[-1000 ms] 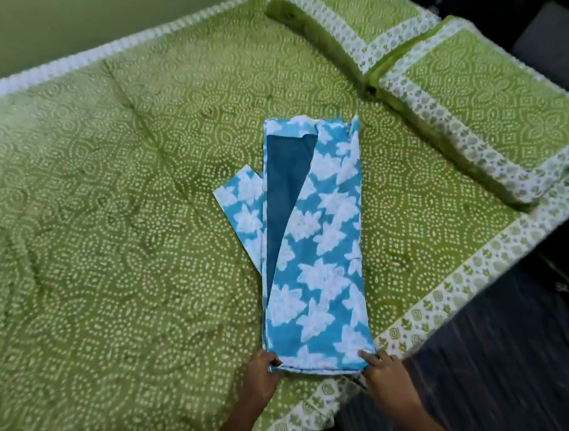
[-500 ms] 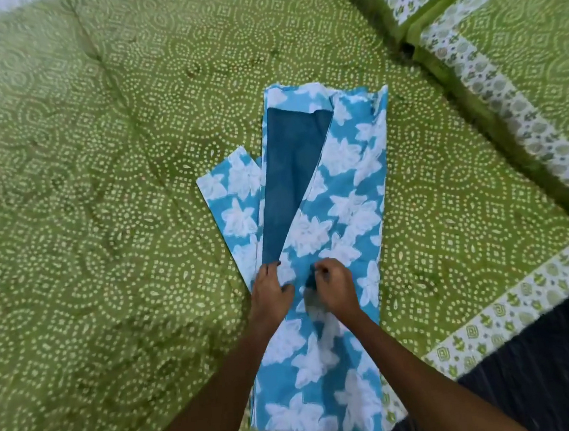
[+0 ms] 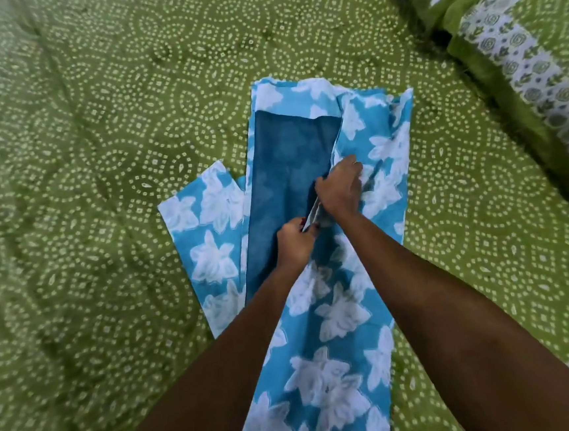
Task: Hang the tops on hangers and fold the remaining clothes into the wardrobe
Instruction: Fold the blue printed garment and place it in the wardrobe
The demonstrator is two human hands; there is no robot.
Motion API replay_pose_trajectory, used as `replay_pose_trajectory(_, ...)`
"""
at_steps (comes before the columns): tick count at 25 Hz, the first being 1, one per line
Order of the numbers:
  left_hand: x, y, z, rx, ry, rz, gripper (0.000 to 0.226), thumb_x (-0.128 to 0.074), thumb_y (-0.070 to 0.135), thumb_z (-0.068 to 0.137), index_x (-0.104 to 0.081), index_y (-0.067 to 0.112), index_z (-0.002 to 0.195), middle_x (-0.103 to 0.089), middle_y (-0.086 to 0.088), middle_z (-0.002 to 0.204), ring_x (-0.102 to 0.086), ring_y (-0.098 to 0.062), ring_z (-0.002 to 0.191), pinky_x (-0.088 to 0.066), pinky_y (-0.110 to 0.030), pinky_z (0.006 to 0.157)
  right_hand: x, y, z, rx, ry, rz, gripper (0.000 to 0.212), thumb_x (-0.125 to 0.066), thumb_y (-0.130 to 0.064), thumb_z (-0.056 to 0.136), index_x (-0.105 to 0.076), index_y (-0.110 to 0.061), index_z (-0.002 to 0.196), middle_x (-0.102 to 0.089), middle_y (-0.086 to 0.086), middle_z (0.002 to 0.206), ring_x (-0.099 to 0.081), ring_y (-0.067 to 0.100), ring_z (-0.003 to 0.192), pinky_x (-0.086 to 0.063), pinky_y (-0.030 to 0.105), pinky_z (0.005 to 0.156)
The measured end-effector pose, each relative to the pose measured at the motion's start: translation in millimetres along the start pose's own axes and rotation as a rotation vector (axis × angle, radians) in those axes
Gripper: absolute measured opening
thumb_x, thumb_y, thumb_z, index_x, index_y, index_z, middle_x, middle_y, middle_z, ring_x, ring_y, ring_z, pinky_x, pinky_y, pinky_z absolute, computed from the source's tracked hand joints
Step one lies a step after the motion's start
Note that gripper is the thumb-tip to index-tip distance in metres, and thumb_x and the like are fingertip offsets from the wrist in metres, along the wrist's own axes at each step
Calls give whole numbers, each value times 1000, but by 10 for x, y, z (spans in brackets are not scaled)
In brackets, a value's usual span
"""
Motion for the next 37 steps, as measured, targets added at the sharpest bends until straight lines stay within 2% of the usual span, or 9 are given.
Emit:
replay_pose_trajectory(3, 101, 101, -44, -89, 157, -97, 15, -59, 10, 91, -65, -3, 87, -58, -5, 72, -50, -9, 67, -36, -19, 60, 205, -34, 126, -68, 88, 293, 15, -56, -7, 84, -52, -3, 98, -62, 17, 99, -58, 31, 94, -38, 30, 76)
replay_pose_trajectory(6, 349, 119, -135, -146, 304, -222, 12, -57, 17, 93, -67, 9, 94, -61, 4, 77, -54, 6, 64, -42, -13, 65, 205, -512, 70, 240, 77, 514, 14, -52, -2, 83, -46, -14, 78, -42, -7, 61, -40, 9, 59, -29, 24, 58)
replay_pose_trajectory(10, 914, -166, -207, -158, 572, -102, 14, -60, 19, 88, -65, 10, 98, -61, -10, 96, -58, -16, 91, -44, -27, 84, -336, -860, -57, 233, -241, 363, 16, -53, -2, 86, -56, -5, 102, -60, 9, 90, -52, 13, 79, -33, 19, 64)
replay_pose_trajectory(13, 1456, -733, -291, 121, 773, 109, 48, -66, 20, 83, -52, 0, 125, -48, -22, 126, -45, -33, 119, -31, -31, 104, -389, -957, -251, 235, -60, 350, 19, -55, -5, 82, -53, -5, 100, -57, 9, 94, -53, 21, 83, -35, 27, 67)
replay_pose_trajectory(18, 1492, -905, -410, 135, 472, 10, 21, -60, 0, 85, -60, -6, 105, -64, -23, 102, -59, -27, 90, -47, -35, 80, -1233, -1120, -1374, 277, -673, 115, 59, -75, -45, 71, -52, -4, 106, -50, 4, 93, -47, 18, 82, -38, 31, 70)
replay_pose_trajectory(21, 1196, -664, -521, -54, 188, -17, 19, -56, -6, 84, -64, -4, 101, -65, -18, 95, -63, -28, 87, -52, -38, 79, -1154, -878, -1425, 216, -490, 288, 19, -68, -19, 78, -52, -12, 75, -52, 0, 73, -46, 19, 73, -38, 26, 60)
replay_pose_trajectory(26, 1497, -763, -616, 107, 538, -133, 29, -61, 8, 88, -59, 5, 116, -53, -4, 114, -55, -15, 95, -40, -12, 78, -791, -63, -1235, -536, -633, 1584, 26, -55, -27, 85, -64, -12, 104, -71, 8, 91, -69, 25, 81, -56, 41, 76)
replay_pose_trajectory(31, 1363, -611, -242, 197, 316, -74, 36, -68, 18, 84, -60, 9, 117, -65, -2, 105, -60, -16, 89, -39, -16, 67, -604, 414, -1258, -540, -538, 1728, 85, -93, -22, 34, -65, -11, 114, -66, 7, 118, -61, 24, 111, -51, 47, 90)
replay_pose_trajectory(37, 1516, -596, -96, 254, 360, -707, 21, -64, 10, 87, -64, -1, 105, -66, 1, 72, -58, -10, 63, -50, -23, 61, -412, 42, -1548, -521, -623, 1643, 46, -71, -32, 65, -67, -14, 107, -69, 8, 109, -68, 26, 93, -56, 46, 80)
Point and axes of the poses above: each hand's wrist, its own z-axis towards the middle knuckle, its own x-axis out of the back of the hand, y = z × x, the point moved 6 cm from there along z, towards the middle knuckle
